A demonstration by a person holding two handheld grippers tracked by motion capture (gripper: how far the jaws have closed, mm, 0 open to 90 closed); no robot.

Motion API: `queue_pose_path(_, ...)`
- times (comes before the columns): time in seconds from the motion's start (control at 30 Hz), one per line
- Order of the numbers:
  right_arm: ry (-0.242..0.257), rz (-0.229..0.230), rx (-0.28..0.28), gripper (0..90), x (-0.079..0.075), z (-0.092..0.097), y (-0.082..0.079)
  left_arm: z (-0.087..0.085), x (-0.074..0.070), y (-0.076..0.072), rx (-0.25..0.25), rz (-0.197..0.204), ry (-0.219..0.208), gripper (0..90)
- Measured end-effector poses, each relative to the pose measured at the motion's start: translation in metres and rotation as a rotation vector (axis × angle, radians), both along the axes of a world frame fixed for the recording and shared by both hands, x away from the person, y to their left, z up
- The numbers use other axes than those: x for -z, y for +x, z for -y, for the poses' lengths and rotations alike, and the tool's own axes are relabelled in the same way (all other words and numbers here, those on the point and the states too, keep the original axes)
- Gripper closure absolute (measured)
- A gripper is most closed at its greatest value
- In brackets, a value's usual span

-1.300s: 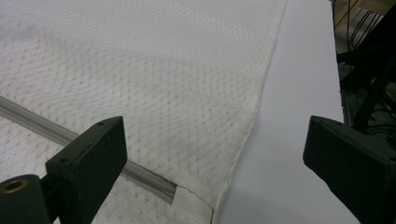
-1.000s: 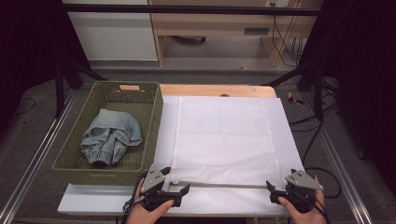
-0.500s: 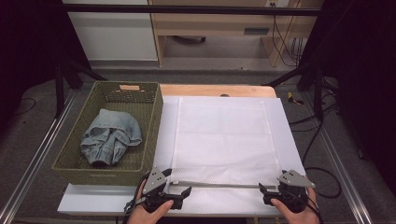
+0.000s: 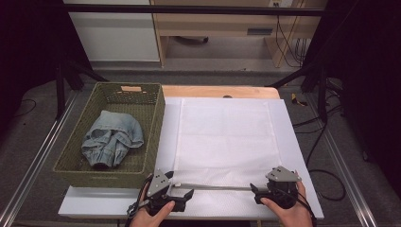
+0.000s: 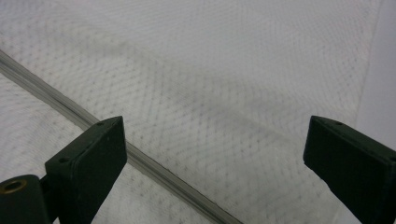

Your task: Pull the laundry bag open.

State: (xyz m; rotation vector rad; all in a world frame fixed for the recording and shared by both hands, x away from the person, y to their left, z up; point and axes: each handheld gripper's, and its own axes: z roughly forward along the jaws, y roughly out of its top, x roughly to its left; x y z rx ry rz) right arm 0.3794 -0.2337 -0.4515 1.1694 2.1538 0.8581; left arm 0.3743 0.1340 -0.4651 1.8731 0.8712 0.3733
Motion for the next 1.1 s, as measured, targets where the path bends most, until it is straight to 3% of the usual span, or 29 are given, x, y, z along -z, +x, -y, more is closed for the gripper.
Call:
queue_pose_path(0.3, -0.030, 0.007, -0.081, 7.5, -0.010, -0.021, 0.011, 0.001, 0.002, 0.000, 0.004, -0.002, 0.006, 4.8)
queue_pose_path(0.57, -0.042, -0.006, -0.120, 10.6, -0.015, -0.031, 0.017, -0.002, 0.001, 0.000, -0.008, 0.002, 0.006, 4.9)
queue_pose_path(0.9, -0.120, -0.088, -0.229, 17.8, -0.016, -0.048, 0.027, -0.002, 0.003, 0.000, 0.002, 0.005, 0.022, 5.3)
queue_pose_path(1.1, -0.132, -0.132, -0.279, 22.4, -0.016, -0.055, 0.032, 0.000, 0.004, 0.000, 0.003, 0.007, 0.039, 5.5)
